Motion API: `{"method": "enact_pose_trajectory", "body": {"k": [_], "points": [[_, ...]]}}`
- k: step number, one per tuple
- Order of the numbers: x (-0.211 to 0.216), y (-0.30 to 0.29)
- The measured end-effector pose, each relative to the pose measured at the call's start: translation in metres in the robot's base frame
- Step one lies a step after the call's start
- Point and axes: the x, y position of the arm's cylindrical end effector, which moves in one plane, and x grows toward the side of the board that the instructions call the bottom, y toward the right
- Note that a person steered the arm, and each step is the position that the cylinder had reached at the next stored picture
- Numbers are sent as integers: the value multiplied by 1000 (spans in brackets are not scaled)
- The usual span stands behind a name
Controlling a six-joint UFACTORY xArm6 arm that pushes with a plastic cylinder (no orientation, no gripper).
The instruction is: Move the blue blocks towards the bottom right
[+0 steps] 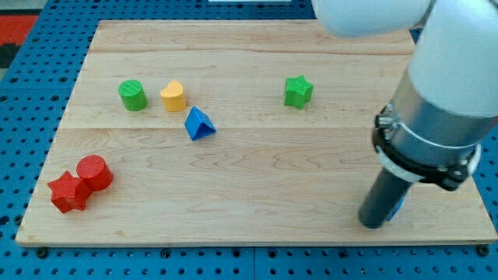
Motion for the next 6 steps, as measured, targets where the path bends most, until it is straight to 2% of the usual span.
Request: {"method": "enact_pose_trajectory", "body": {"k": [1, 2, 3, 4, 5, 6], "points": [[-42, -115], [-105, -198], [-131, -259], [-150, -274], [-183, -217], [-148, -137]]}}
